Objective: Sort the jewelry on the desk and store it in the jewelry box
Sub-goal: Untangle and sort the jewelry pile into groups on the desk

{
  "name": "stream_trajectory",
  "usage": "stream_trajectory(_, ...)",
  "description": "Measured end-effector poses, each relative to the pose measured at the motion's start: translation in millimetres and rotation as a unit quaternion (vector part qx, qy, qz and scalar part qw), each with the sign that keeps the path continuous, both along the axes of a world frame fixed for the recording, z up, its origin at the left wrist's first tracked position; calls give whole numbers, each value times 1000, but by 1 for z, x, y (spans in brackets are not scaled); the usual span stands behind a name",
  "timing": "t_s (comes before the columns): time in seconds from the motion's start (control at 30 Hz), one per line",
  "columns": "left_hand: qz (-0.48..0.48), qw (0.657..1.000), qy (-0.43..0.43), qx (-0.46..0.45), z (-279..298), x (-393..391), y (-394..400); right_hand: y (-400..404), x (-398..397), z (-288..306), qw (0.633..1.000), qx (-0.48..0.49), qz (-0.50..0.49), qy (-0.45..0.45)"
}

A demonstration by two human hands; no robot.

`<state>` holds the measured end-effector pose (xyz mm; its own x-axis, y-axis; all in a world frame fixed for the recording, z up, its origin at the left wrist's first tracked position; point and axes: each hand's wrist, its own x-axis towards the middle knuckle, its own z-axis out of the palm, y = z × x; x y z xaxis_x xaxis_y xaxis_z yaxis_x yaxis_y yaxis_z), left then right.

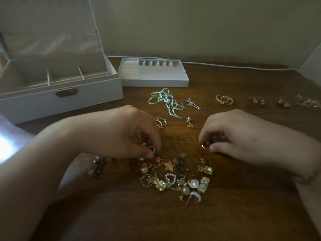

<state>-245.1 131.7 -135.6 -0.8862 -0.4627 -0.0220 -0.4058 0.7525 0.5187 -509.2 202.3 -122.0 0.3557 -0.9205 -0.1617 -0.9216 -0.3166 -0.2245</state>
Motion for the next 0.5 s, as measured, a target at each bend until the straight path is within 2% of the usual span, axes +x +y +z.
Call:
stream_trajectory(0.1, 1, 1000, -1, 5, 0, 1, 0, 7, 4, 4, 999, 44, 32, 6)
stream_trajectory(0.27, 17, 999, 23, 16, 4, 8, -4, 15, -2, 18, 995, 30, 88, -17)
stream_trajectory(0.37, 18, 1000, 11, 24, 7, 10, -4, 17, 2, 17, 989, 77, 123, -1)
stream_trajectory(0.5, 22, 999, -8, 22, 12, 14, -3, 13, 5, 11, 987, 47, 152, -3)
